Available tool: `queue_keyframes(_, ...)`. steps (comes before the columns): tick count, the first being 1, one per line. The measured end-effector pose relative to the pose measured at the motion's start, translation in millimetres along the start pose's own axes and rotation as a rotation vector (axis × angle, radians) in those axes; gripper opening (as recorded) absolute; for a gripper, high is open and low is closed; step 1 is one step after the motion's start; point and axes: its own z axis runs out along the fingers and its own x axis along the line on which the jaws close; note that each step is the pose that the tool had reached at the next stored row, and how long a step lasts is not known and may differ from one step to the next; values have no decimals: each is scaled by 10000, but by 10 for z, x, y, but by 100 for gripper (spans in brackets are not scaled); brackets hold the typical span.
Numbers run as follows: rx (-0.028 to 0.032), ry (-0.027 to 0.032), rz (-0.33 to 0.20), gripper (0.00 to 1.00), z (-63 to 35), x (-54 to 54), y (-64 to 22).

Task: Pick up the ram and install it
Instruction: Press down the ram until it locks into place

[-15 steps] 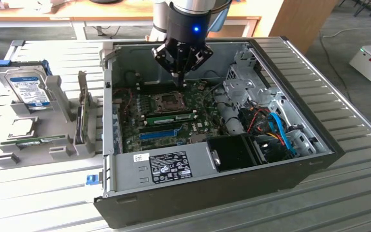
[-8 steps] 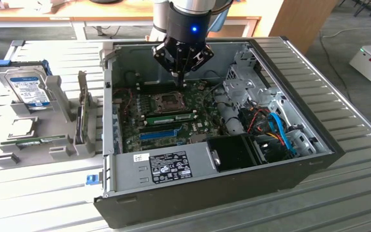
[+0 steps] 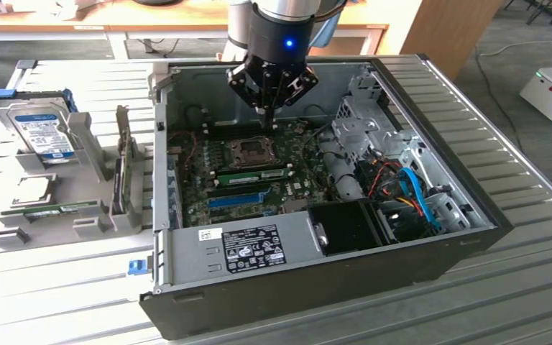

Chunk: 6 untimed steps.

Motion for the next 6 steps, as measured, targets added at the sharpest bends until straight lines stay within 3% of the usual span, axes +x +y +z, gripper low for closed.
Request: queue_keyframes(6, 0, -4, 0, 11, 0, 0, 0)
